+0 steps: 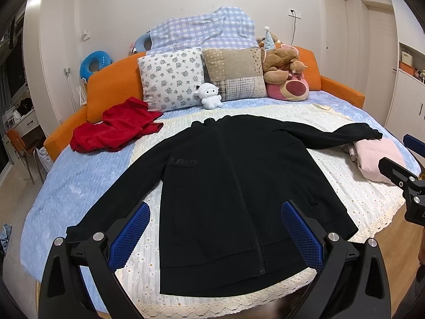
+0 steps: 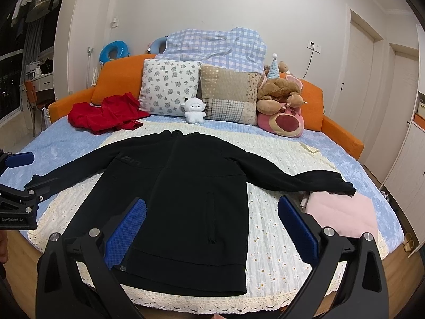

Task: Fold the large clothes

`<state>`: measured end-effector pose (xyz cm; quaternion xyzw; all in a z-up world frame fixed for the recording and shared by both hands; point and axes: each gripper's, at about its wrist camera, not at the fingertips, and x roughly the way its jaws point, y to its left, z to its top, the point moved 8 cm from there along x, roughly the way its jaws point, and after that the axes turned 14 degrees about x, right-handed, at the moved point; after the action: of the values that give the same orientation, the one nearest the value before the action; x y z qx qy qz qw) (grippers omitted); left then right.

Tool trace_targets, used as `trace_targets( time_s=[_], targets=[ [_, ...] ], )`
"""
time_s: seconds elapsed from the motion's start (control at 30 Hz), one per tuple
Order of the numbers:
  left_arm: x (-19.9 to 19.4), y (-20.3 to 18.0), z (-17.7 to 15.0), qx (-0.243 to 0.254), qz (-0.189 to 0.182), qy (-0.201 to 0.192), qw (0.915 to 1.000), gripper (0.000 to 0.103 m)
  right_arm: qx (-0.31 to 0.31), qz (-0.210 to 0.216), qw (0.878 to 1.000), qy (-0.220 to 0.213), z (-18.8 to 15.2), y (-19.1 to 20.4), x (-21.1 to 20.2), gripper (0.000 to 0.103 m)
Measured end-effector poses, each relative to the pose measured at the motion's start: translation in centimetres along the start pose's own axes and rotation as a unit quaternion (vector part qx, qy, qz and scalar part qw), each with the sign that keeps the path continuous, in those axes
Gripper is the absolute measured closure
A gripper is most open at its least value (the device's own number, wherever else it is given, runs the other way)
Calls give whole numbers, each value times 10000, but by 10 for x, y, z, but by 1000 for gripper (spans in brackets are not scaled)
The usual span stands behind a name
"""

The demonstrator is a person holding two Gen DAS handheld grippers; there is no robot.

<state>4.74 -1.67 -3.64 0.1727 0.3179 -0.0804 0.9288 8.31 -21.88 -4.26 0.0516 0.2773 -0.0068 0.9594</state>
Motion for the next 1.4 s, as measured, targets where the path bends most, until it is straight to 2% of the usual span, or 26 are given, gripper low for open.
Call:
trace_targets(
  time_s=[0.53, 0.6, 1.07, 1.23, 1.4],
  targets=[
    [1, -11, -1, -4, -7, 55, 10000, 3, 8, 4, 10000, 58, -5, -3, 7, 5],
    [5, 0, -2, -6, -8, 51, 10000, 3, 4, 3, 10000, 69, -6, -3, 9, 5],
    [17, -1, 2, 12, -96, 91, 9999, 3, 130, -22, 9999, 53, -8, -8, 17, 5],
    [36, -21, 22, 60, -386, 47, 9992, 3, 424, -140, 9986, -290, 7, -36, 16, 5],
    [69, -57, 55, 376, -595, -43, 9975, 3, 366, -417, 9956, -761, 27, -92, 28, 5]
  ],
)
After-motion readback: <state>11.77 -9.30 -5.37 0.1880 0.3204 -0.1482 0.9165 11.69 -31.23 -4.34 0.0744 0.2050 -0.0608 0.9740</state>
